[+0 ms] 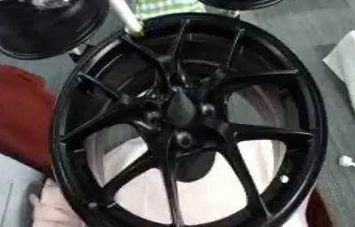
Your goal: Pull the pin out of the wheel hub.
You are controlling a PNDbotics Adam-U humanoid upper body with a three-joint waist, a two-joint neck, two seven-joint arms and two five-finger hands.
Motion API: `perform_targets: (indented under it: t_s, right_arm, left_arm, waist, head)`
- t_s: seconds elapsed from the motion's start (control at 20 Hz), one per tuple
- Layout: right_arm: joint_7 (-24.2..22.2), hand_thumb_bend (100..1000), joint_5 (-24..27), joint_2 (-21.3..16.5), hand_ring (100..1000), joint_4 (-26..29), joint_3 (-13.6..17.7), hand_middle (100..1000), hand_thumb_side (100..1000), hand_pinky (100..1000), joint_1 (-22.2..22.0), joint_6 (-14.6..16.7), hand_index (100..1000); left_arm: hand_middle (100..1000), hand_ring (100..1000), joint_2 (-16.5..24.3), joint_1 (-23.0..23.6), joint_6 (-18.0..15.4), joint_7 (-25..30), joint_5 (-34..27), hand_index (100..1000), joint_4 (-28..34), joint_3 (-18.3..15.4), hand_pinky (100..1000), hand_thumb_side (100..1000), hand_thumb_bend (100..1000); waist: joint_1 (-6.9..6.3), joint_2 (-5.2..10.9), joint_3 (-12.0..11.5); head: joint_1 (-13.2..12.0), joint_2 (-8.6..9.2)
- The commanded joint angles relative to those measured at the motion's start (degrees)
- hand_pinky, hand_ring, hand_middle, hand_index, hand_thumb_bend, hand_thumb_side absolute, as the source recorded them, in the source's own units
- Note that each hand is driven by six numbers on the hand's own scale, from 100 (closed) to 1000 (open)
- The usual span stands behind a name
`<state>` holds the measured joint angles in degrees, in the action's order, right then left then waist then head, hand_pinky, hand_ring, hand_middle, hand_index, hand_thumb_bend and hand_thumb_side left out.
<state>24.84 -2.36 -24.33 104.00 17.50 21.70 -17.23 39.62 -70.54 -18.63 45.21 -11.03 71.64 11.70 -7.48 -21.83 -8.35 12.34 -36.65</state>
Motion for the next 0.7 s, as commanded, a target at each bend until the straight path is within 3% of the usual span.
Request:
perform_targets:
  t_s: [0.05,0.25,0.45,0.7]
  right_arm:
    - [1.17,100,0.11,-2.1,960,1.23,1.27,745,548,873,0.02,-0.01,846]
    - [2.26,100,0.27,-2.44,959,1.55,2.12,745,547,873,-0.27,-0.05,846]
    - [2.77,100,0.48,-2.47,959,1.78,2.43,745,547,873,-0.28,-0.03,846]
    - [3.08,100,0.63,-2.32,959,1.9,2.59,745,546,873,-0.22,-0.03,846]
  left_arm:
    - [251,476,9.06,4.19,-1.14,-2.62,-4.32,363,2.6,-5.59,549,246,100]
    - [258,476,15.28,14.82,0.49,-7.29,-8.6,383,2.16,-11.37,551,252,100]
    - [327,503,17.94,24.42,0.65,-11.1,-8.39,457,0.37,-15.52,584,254,100]
    - [495,599,16.94,34.77,-0.74,-16.14,-3.74,672,-0.08,-19.08,654,262,100]
  waist:
    - [-0.42,3.02,-0.61]
    - [-0.2,3.19,-1.47]
    - [0.1,3.26,-1.84]
    - [0.49,3.09,-1.76]
  head:
    - [1.33,-0.31]
    - [2.33,-0.2]
    - [2.75,0.22]
    - [3.1,0.61]
